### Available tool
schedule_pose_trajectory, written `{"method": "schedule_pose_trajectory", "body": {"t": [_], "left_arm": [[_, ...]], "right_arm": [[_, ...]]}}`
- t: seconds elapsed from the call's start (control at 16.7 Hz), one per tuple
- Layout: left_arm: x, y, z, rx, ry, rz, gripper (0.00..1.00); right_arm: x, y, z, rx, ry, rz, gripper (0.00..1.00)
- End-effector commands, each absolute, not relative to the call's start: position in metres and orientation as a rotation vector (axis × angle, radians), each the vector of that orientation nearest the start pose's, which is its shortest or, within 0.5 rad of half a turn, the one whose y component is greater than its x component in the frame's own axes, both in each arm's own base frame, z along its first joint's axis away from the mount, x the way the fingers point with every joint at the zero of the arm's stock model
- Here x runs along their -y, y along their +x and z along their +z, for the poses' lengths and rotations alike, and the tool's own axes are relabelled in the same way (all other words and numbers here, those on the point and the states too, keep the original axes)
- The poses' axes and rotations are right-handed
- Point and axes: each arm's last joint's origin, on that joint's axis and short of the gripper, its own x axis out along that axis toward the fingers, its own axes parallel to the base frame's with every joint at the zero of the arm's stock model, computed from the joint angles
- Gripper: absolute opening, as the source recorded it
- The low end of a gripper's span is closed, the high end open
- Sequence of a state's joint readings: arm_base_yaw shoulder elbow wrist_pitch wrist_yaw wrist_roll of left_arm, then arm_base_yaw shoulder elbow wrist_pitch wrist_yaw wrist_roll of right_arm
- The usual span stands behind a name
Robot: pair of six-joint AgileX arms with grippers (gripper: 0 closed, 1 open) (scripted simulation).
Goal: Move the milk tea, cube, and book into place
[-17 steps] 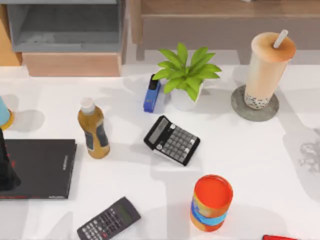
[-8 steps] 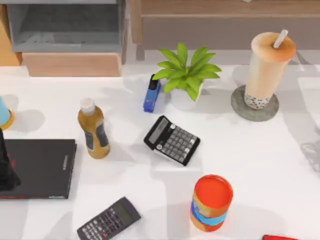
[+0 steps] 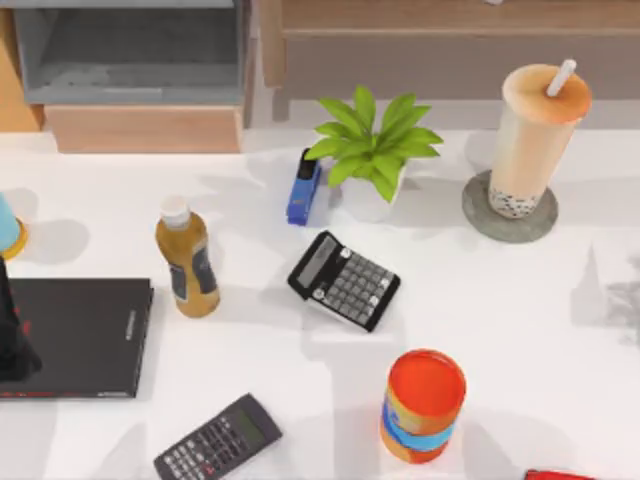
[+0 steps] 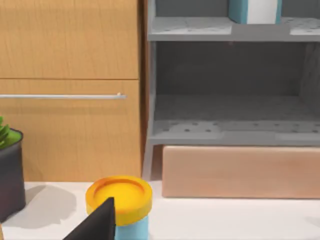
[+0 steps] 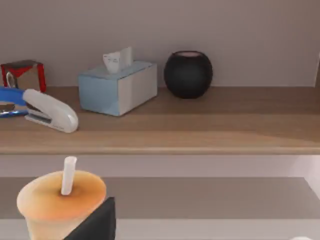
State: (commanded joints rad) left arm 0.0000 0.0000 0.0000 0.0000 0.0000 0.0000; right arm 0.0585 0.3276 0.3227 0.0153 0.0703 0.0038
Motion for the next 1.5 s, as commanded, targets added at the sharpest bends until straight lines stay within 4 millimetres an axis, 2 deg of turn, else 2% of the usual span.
{"method": "schedule_pose_trajectory", "body": {"t": [0.18,0.36,0.84,1.02,1.2,1.32,1.5], "left_arm": [[0.001,0.106,0.16,0.0,0.0,0.0,1.0],[0.001,0.106,0.16,0.0,0.0,0.0,1.0],[0.001,0.106,0.163,0.003,0.0,-0.001,1.0],[0.003,0.108,0.185,0.024,-0.003,-0.009,1.0],[0.005,0.12,0.222,0.041,-0.009,-0.02,1.0],[0.008,0.139,0.25,0.043,-0.013,-0.026,1.0],[0.016,0.185,0.287,0.037,-0.019,-0.031,1.0]], "right_arm": [[-0.001,0.108,0.193,0.004,0.0,-0.005,1.0],[0.001,0.106,0.165,0.001,0.0,-0.001,1.0],[0.001,0.106,0.16,0.0,0.0,0.0,1.0],[0.001,0.106,0.16,0.0,0.0,0.0,1.0],[0.001,0.106,0.16,0.0,0.0,0.0,1.0],[0.001,0.106,0.16,0.0,0.0,0.0,1.0],[0.001,0.106,0.16,0.0,0.0,0.0,1.0]]}}
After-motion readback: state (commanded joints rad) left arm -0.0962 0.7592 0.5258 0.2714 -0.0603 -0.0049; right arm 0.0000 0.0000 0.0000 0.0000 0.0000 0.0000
